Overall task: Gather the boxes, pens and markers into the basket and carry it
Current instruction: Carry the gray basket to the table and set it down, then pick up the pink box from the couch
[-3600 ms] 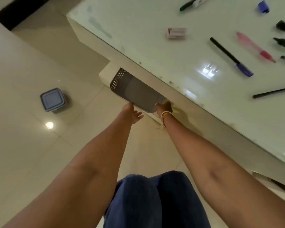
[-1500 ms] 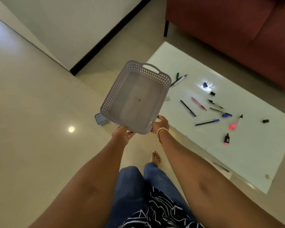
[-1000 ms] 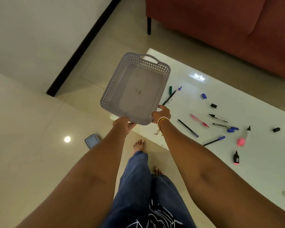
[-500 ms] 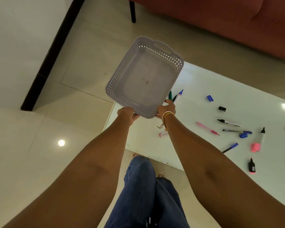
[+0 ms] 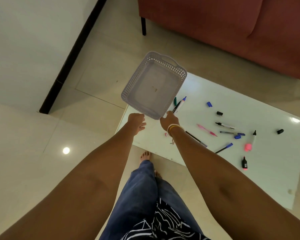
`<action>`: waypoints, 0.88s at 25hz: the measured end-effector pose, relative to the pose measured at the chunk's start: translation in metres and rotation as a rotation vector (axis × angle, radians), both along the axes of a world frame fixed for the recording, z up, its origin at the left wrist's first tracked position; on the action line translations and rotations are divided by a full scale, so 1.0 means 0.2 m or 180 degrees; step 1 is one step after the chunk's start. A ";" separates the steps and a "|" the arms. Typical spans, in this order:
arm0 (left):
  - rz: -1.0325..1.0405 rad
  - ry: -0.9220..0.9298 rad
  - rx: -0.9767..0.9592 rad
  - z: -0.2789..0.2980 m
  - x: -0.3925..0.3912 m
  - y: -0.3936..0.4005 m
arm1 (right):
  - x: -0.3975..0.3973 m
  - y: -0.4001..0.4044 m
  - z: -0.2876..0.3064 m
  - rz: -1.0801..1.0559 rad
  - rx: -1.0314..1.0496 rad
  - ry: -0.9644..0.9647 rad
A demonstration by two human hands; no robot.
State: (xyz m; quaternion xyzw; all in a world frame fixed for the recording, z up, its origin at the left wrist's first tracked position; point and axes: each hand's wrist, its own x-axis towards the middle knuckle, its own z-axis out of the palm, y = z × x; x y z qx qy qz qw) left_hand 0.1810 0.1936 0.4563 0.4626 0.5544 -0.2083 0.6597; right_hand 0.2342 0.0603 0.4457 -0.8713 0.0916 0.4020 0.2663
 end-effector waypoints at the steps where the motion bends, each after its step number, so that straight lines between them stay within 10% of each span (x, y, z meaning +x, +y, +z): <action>1: -0.0084 0.0000 0.0159 0.03 -0.05 -0.02 | -0.05 -0.02 0.04 0.0260 -0.0015 -0.0138; 9: -0.2306 -0.0012 0.2216 0.24 -0.44 0.02 | -0.37 0.04 0.23 0.1838 -0.0362 -0.0820; 22: -0.3048 0.0188 0.3187 0.35 -0.52 1.04 | -0.32 1.13 0.28 0.2011 -0.0158 -0.1009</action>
